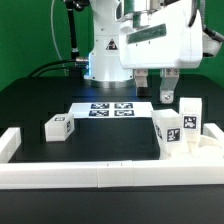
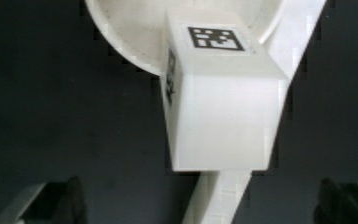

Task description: Assemble stool

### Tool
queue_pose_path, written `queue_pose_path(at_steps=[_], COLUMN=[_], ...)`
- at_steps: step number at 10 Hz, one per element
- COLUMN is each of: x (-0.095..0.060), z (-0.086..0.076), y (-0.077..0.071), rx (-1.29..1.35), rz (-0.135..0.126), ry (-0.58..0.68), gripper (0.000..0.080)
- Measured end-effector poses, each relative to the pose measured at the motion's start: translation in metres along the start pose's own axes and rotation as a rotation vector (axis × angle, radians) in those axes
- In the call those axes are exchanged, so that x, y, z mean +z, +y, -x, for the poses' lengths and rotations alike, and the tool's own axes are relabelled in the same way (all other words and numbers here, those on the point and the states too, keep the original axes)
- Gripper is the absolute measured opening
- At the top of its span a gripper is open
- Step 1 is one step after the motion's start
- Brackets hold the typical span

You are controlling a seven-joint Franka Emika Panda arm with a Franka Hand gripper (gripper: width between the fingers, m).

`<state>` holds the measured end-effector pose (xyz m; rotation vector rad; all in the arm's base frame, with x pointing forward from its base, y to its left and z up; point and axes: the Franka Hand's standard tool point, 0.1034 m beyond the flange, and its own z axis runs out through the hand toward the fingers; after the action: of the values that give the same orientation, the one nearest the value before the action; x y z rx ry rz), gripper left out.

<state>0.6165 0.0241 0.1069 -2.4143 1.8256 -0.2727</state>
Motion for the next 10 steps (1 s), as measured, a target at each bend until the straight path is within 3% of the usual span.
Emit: queue_pose_path(at_steps=[1, 2, 3, 6, 10], x=[0.000, -0.002, -0.001, 0.002, 0.004], z=[-0.003, -0.018, -0.034, -0.090, -0.093], y=[0.002, 0.011, 0.028, 0.058, 0.058], rx=[-0.043, -0.155, -0.182, -0.566, -0.798], rz=[-0.005, -0.036, -0.042, 0.001, -0.001], ry=[0.004, 0.018, 0.014, -0.035, -0.026], gripper=[0.0649, 0.0649, 0.0649, 0.0649, 0.0649])
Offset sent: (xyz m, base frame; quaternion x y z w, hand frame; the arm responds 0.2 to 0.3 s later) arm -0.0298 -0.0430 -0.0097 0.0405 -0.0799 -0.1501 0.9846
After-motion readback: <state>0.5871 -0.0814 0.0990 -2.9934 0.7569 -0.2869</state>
